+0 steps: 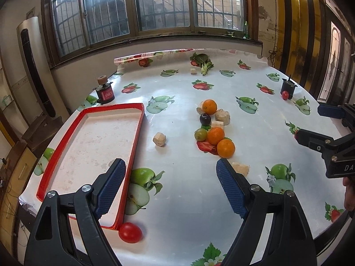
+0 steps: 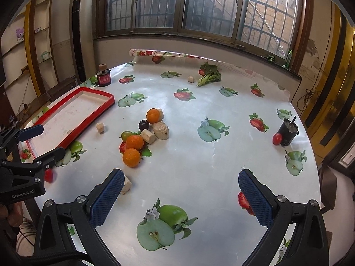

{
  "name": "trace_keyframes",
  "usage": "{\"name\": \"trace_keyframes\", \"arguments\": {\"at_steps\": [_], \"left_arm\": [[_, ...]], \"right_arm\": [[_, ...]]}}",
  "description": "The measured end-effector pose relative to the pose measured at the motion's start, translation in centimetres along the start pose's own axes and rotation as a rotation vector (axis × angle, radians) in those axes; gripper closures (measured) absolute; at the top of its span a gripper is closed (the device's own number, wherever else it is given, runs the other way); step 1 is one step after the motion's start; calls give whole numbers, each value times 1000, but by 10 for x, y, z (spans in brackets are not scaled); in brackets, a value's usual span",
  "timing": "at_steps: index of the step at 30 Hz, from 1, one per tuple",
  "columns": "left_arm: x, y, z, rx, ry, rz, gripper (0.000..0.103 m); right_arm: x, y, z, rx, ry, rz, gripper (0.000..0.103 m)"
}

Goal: Organize fruits

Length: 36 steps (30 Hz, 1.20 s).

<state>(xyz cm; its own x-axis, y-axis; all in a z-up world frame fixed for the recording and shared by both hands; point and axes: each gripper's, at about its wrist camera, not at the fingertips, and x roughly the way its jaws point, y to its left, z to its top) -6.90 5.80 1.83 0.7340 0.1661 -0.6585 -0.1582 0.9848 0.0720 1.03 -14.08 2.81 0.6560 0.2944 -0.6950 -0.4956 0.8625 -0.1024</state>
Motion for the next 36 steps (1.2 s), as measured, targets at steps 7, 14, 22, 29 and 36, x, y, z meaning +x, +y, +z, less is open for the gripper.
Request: {"name": "trace_keyframes", "arguments": {"at_steps": [7,14,22,29,36], "left_arm": [[-8,4,2,-25,-53,21,19],[-6,-1,2,-7,-41,20,19],[-7,0,1,-14,-48,12,19],[-7,-1,3,-15,-48,6,19],[-6,-4,3,-6,-44,-3,19]], "right_arm": [[4,5,-8,11,-6,36,0],[2,5,-10,47,-37,87,0],[8,12,-14,29,-22,96,0],[10,13,-16,30,-28,116,0],[11,13,-17,26,-25,119,0]]}}
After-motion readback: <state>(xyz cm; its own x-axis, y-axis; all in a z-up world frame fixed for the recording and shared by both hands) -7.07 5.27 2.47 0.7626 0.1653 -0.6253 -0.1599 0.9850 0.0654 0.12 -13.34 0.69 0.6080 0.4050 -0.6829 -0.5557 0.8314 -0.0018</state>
